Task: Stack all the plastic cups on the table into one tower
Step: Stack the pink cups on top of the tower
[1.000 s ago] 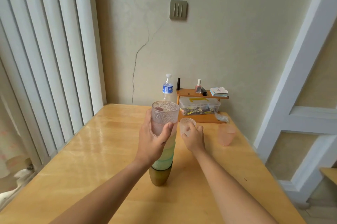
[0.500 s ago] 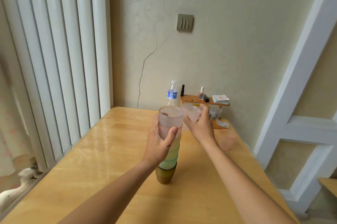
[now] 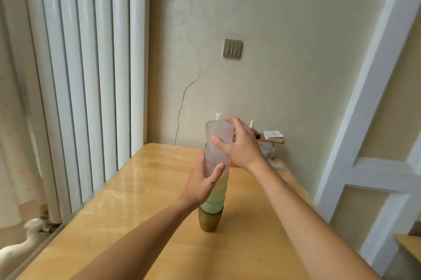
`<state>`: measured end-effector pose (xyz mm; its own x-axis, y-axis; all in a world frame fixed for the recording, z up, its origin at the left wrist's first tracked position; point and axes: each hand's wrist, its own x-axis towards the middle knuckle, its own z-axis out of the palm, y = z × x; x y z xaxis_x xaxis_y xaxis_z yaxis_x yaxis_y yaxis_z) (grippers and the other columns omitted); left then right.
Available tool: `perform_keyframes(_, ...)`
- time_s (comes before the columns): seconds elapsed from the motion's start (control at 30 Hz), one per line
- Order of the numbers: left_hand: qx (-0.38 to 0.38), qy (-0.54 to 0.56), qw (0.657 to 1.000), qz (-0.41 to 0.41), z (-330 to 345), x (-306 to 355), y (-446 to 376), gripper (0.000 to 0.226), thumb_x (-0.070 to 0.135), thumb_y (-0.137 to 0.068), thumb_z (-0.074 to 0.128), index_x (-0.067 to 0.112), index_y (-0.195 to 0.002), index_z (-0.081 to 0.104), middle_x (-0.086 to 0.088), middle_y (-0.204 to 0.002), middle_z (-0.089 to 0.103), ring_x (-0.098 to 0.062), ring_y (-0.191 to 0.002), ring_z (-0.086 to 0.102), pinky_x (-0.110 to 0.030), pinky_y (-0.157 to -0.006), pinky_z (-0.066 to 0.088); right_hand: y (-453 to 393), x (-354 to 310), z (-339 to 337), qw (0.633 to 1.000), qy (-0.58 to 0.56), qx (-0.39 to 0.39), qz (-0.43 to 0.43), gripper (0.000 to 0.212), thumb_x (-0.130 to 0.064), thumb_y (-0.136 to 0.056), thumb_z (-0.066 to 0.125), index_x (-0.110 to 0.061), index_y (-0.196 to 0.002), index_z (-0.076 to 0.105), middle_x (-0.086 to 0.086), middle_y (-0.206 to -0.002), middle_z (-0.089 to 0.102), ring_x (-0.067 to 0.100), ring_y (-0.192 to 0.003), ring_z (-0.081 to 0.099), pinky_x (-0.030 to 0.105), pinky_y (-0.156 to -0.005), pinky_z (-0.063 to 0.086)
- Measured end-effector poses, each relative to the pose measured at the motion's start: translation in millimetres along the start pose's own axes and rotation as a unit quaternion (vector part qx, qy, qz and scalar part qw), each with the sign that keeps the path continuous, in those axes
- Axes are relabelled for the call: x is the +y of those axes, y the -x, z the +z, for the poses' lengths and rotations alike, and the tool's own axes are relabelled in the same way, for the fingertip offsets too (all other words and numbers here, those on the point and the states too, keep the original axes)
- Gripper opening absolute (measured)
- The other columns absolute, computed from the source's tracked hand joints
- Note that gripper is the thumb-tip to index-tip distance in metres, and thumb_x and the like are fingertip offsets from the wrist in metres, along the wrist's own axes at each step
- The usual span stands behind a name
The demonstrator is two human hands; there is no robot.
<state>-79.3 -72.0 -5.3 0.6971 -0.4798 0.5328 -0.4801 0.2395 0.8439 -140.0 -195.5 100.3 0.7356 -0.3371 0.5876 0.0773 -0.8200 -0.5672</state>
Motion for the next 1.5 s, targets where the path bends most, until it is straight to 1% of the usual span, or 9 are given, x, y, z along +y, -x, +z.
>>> perform_keyframes(0.1, 0.0, -0.007, 1.0, -0.016, -2, 2, -1, 0.041, 0.033, -0.102, 0.071, 0.048, -0.133, 0.048, 0.021, -0.128, 0.072, 0.006, -0.119, 0.068, -0.011, -0.096, 0.052, 8, 6, 6, 0.998, 0.002, -0.048, 0.03, 0.069, -0.051, -0.084, 0.073, -0.024, -0.142, 0.048, 0.0, -0.147, 0.053, 0.022, -0.133, 0.052, 0.036, -0.106, 0.045)
perform_keyframes(0.23, 0.025, -0.01, 1.0, 0.011, 4, 7, -8, 0.057, 0.036, -0.088, 0.08, 0.026, -0.137, 0.053, 0.008, -0.129, 0.073, -0.004, -0.117, 0.071, -0.03, -0.099, 0.059, 16, 11, 5, 0.995, -0.034, -0.071, 0.059, 0.064, -0.05, -0.088, 0.068, -0.029, -0.142, 0.039, 0.004, -0.141, 0.058, 0.026, -0.126, 0.057, 0.036, -0.099, 0.048)
perform_keyframes(0.4, 0.083, -0.016, 0.993, 0.079, 15, 12, -19, 0.069, 0.031, -0.079, 0.084, 0.023, -0.141, 0.054, 0.014, -0.124, 0.074, -0.002, -0.114, 0.073, -0.011, -0.091, 0.054, 20, 13, 8, 0.994, -0.059, -0.078, 0.044, 0.063, -0.052, -0.088, 0.067, -0.033, -0.14, 0.037, 0.001, -0.129, 0.063, 0.021, -0.113, 0.06, 0.028, -0.085, 0.045)
perform_keyframes(0.57, 0.092, -0.012, 0.991, 0.099, 21, 2, -32, 0.053, 0.023, -0.086, 0.084, 0.031, -0.133, 0.06, 0.015, -0.12, 0.076, -0.006, -0.112, 0.074, -0.013, -0.09, 0.056, 14, 29, 4, 0.988, -0.102, -0.094, 0.06, 0.072, -0.072, -0.081, 0.063, -0.044, -0.142, 0.036, 0.002, -0.129, 0.067, 0.021, -0.117, 0.066, 0.042, -0.101, 0.055)
perform_keyframes(0.7, 0.077, -0.004, 0.994, 0.075, 29, -3, -47, 0.052, 0.04, -0.085, 0.083, 0.028, -0.131, 0.062, 0.013, -0.116, 0.078, -0.003, -0.107, 0.075, -0.015, -0.088, 0.057, 6, 67, -2, 0.963, -0.224, -0.071, 0.134, 0.048, -0.074, -0.094, 0.038, -0.05, -0.134, 0.048, -0.013, -0.11, 0.068, 0.015, -0.107, 0.07, 0.04, -0.097, 0.057)
perform_keyframes(0.83, 0.07, 0.0, 0.996, 0.057, 39, -8, -58, 0.055, 0.049, -0.081, 0.084, 0.027, -0.126, 0.063, 0.015, -0.111, 0.08, 0.0, -0.101, 0.076, -0.012, -0.084, 0.057, 3, 138, -4, 0.969, 0.001, 0.032, 0.244, 0.041, -0.045, -0.099, 0.057, -0.022, -0.134, 0.055, 0.002, -0.127, 0.059, 0.024, -0.122, 0.06, 0.029, -0.088, 0.038)
perform_keyframes(0.97, 0.062, -0.01, 0.996, 0.055, 47, -17, -65, 0.05, 0.052, -0.082, 0.084, 0.031, -0.122, 0.064, 0.014, -0.11, 0.08, -0.003, -0.101, 0.076, -0.019, -0.086, 0.06, 24, 215, -10, 0.935, 0.174, 0.063, 0.303, 0.025, -0.02, -0.096, 0.062, -0.018, -0.121, 0.066, 0.011, -0.134, 0.051, 0.034, -0.131, 0.049, 0.035, -0.104, 0.046)
perform_keyframes(1.17, 0.052, 0.004, 0.997, 0.063, 50, -18, -72, 0.047, 0.049, -0.084, 0.085, 0.031, -0.121, 0.064, 0.015, -0.11, 0.08, -0.003, -0.102, 0.076, -0.015, -0.085, 0.058, 35, 260, -4, 0.912, 0.175, 0.053, 0.368, 0.031, -0.03, -0.093, 0.074, -0.02, -0.123, 0.07, 0.016, -0.138, 0.045, 0.039, -0.128, 0.049, 0.04, -0.1, 0.05)
perform_keyframes(1.5, 0.055, 0.025, 0.995, 0.075, 45, -18, -63, 0.051, 0.04, -0.088, 0.085, 0.026, -0.131, 0.062, 0.012, -0.117, 0.078, -0.006, -0.108, 0.076, -0.014, -0.087, 0.057, 35, 255, 18, 0.933, 0.111, 0.105, 0.327, 0.011, -0.017, -0.091, 0.071, -0.01, -0.098, 0.076, 0.015, -0.129, 0.056, 0.033, -0.113, 0.062, 0.032, -0.098, 0.047)
